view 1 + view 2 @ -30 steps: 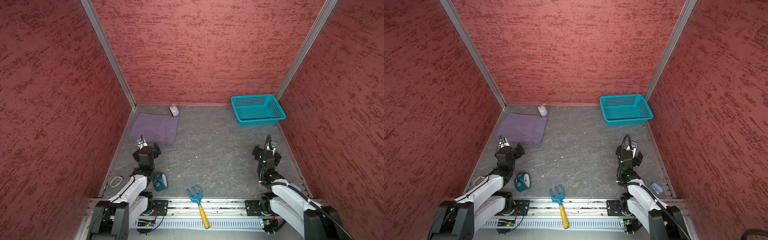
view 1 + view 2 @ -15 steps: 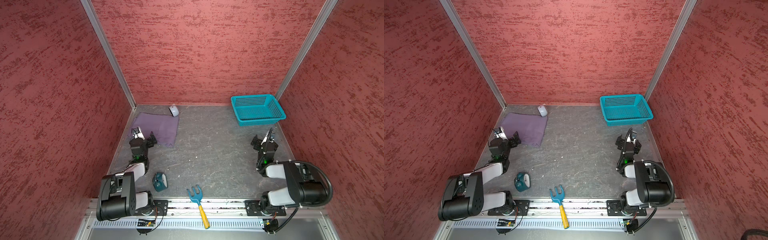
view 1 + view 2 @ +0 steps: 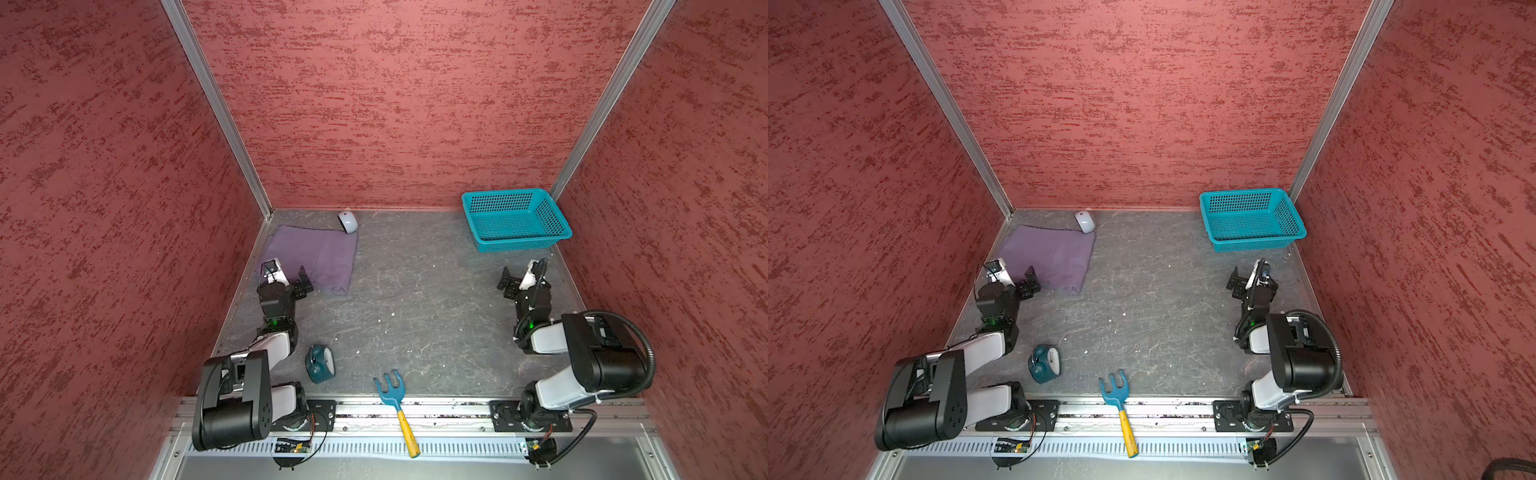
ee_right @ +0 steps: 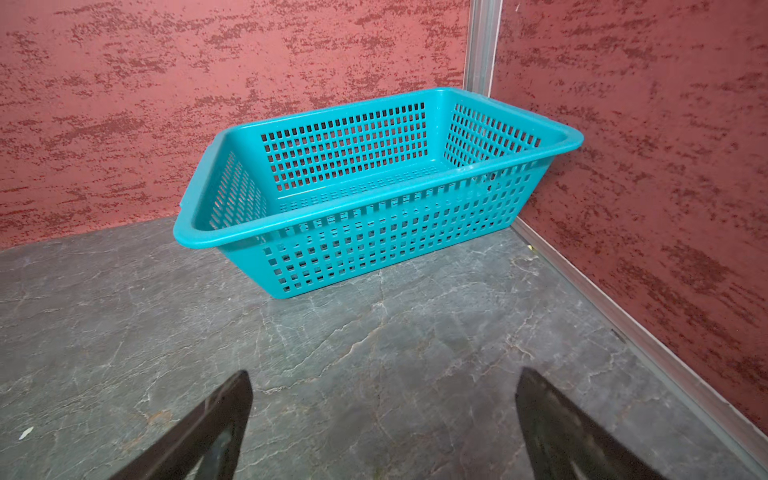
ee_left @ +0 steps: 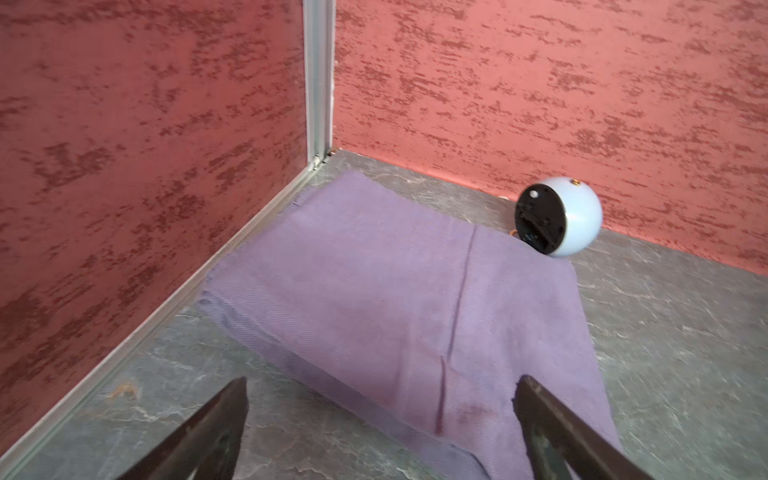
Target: Fold and stack the trousers
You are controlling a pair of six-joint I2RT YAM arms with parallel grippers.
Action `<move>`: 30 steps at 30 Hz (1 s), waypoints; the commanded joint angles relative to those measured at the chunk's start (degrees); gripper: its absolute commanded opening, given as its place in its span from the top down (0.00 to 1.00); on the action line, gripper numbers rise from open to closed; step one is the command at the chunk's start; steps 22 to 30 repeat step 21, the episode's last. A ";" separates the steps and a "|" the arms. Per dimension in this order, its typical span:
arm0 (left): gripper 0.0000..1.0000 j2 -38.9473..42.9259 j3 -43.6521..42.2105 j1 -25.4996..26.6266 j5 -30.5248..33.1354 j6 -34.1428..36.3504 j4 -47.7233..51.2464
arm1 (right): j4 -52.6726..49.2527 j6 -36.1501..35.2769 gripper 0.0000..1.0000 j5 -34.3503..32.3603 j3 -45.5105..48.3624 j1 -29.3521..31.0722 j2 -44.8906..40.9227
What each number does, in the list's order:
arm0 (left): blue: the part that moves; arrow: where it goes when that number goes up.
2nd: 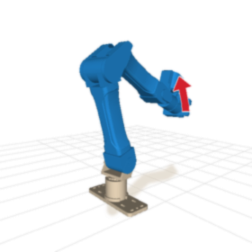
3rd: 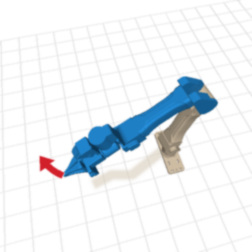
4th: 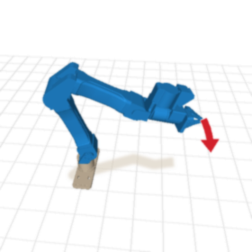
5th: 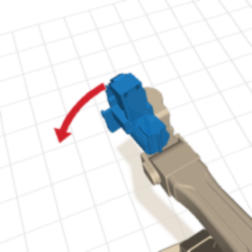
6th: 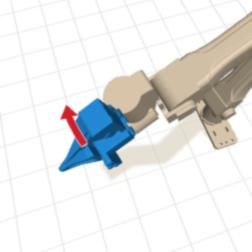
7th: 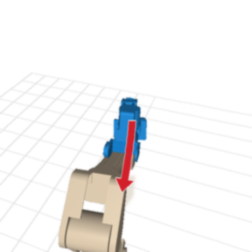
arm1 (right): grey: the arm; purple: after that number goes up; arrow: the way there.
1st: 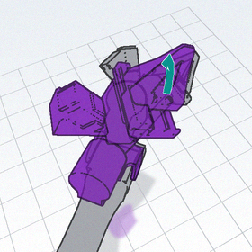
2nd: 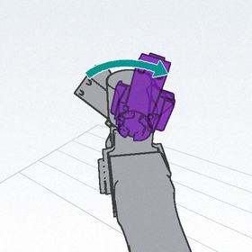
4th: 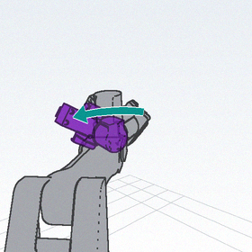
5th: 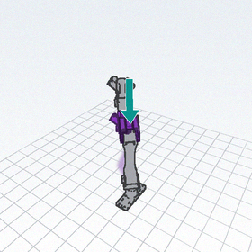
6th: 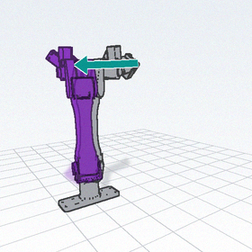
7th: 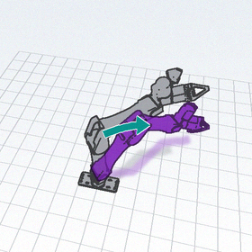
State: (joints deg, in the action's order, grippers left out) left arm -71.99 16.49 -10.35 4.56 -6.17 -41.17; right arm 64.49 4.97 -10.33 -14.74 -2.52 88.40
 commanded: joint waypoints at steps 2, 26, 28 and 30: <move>0.01 -0.80 -0.64 0.74 -2.41 -5.91 -3.28 | 2.48 -1.63 0.01 1.63 -0.95 -0.29 0.11; 0.01 -15.88 5.38 8.66 -7.90 7.16 -9.16 | 1.51 -1.94 0.01 3.31 -1.26 -0.48 -0.11; 0.01 -15.88 5.38 8.66 -7.90 7.16 -9.16 | 1.51 -1.94 0.01 3.31 -1.26 -0.48 -0.11; 0.01 -15.88 5.38 8.66 -7.90 7.16 -9.16 | 1.51 -1.94 0.01 3.31 -1.26 -0.48 -0.11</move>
